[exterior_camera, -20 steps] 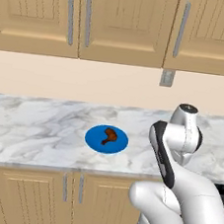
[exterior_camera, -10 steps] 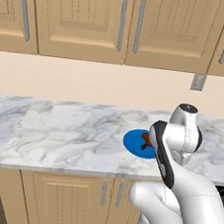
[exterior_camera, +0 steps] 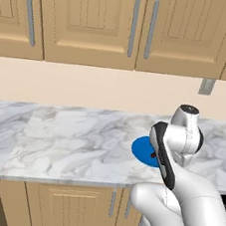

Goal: Pick up the knife from the drawer and place it on the cutting board. Then place the meat from the plate to the cutting board.

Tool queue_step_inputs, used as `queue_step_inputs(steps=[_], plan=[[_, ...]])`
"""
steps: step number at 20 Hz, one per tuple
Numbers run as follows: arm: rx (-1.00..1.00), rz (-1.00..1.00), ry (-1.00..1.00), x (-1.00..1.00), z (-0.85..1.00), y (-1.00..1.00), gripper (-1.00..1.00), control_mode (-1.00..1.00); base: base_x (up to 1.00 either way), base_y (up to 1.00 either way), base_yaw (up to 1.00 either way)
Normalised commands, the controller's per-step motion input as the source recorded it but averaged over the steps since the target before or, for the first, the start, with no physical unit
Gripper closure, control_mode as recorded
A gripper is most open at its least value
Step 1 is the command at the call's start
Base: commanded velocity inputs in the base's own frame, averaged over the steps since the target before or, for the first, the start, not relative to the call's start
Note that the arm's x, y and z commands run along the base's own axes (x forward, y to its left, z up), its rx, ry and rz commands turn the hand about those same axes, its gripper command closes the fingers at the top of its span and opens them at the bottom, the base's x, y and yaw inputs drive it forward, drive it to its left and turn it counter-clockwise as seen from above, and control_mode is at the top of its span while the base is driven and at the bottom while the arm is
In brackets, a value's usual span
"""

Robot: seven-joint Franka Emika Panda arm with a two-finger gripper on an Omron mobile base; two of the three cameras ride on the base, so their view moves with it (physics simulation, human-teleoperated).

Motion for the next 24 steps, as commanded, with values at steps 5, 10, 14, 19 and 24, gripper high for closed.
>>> queue_step_inputs(steps=[5, 10, 14, 19, 24], plan=[[0.00, 0.00, 0.00, 0.08, -0.07, 0.01, -1.00, -1.00, 0.04, 0.01, 0.00], [0.00, 0.16, 0.00, 0.54, -0.32, -0.09, -1.00, -1.00, 0.00, 0.00, 0.00], [0.00, 0.18, 0.01, 0.54, -0.24, -0.16, -1.00, -1.00, 0.00, 0.00, 0.00], [0.00, 0.08, 0.12, 0.38, -0.07, -0.06, -1.00, -1.00, 0.00, 0.00, 0.00], [0.00, 0.01, 0.12, 0.30, -0.03, 0.00, -1.00, -1.00, 0.00, 0.00, 0.00]])
